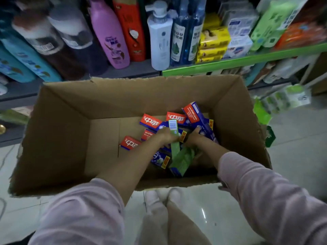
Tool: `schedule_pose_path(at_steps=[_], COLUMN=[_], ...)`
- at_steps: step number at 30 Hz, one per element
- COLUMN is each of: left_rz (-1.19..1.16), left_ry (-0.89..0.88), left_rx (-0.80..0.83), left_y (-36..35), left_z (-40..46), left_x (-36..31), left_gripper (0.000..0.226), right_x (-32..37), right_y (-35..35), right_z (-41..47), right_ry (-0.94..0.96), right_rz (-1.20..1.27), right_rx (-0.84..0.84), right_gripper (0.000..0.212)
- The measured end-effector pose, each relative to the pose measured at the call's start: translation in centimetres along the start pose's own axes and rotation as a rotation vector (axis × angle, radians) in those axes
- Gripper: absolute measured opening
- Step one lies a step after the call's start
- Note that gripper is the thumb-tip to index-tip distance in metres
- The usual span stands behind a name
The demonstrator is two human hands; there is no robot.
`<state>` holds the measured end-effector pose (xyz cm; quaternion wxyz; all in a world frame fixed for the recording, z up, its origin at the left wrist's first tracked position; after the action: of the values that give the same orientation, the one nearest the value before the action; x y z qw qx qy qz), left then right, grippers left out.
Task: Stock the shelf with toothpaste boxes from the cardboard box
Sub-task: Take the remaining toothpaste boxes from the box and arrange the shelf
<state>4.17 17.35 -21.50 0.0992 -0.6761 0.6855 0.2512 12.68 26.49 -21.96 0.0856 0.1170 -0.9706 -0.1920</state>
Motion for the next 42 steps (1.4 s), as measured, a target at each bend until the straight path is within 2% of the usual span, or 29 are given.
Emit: schedule_pose_path(at_steps=[2, 4, 6, 8, 11, 13, 15, 16, 19, 21, 28, 32, 33, 38, 42], left_rz=[-0.098, -0.166, -0.189, -0.229, -0.503, -0.687, -0.733, -0.726, -0.742, -0.772, -0.763, -0.640, -0.622, -0.516, -0.353], left_ry=[0.024, 0.039, 0.028, 0.012, -0.019, -0.040, -0.088, -0.124, -0.242, -0.336, -0.647, -0.745, -0.765, -0.751, -0.712], left_rx=[0.016, 0.017, -0.001, -0.013, 0.037, 0.079, 0.088, 0.068, -0.040, -0.172, -0.505, -0.686, -0.738, -0.936, -1.090], left_y=[-0.3, -0.4, -0.4, -0.3, -0.5, -0.5, 0.1, 0.6, 2.2, 3.6, 8.4, 12.5, 13.7, 19.6, 25.3], left_z=[0.1, 0.0, 0.1, 0.0, -0.4, -1.2, -1.7, -1.9, -3.1, -4.6, -14.0, -20.9, -23.0, -30.0, -33.8], left_x=[0.4, 0.8, 1.1, 1.1, 1.7, 2.0, 2.1, 2.1, 1.6, 1.1, 0.2, 0.3, 0.3, 1.9, 4.1], left_gripper=[0.041, 0.041, 0.034, 0.025, 0.020, 0.016, 0.017, 0.021, 0.046, 0.056, 0.025, 0.005, 0.003, 0.020, 0.023], right_x=[0.3, 0.5, 1.2, 2.2, 3.2, 3.7, 4.1, 4.2, 4.4, 4.9, 10.7, 15.5, 16.8, 23.3, 29.3], right_y=[0.0, 0.1, 0.4, 0.9, 1.2, 1.4, 1.5, 1.8, 3.0, 3.6, 4.7, 5.3, 5.3, 4.3, 2.5], right_z=[-0.2, -0.2, -0.6, -1.6, -2.3, -2.5, -2.7, -3.2, -5.1, -6.9, -14.9, -20.2, -21.6, -26.9, -30.5], right_ry=[0.023, 0.068, 0.193, 0.335, 0.426, 0.463, 0.537, 0.582, 0.684, 0.752, 1.011, 1.110, 1.112, 1.122, 1.189], right_rz=[0.121, 0.237, 0.260, 0.350, 0.403, 0.374, 0.372, 0.399, 0.514, 0.529, 0.587, 0.635, 0.678, 0.865, 0.763], right_rx=[0.050, 0.050, 0.036, 0.053, 0.003, -0.026, -0.011, -0.019, -0.052, -0.039, -0.046, -0.011, 0.025, 0.286, 0.332], right_gripper=[0.092, 0.093, 0.095, 0.083, 0.079, 0.061, 0.038, 0.035, 0.047, 0.048, 0.035, 0.016, 0.017, 0.036, 0.038])
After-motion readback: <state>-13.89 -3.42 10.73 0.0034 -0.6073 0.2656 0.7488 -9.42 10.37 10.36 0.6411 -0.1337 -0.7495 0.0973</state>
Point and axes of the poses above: each hand's wrist, its own z-axis towards the middle knuckle, its own y-axis out of the back of the hand, x = y × z, the point moved 4 cm from there along z, towards the middle knuckle, and after that the axes turned 9 degrees about x, right-handed, at the moved point
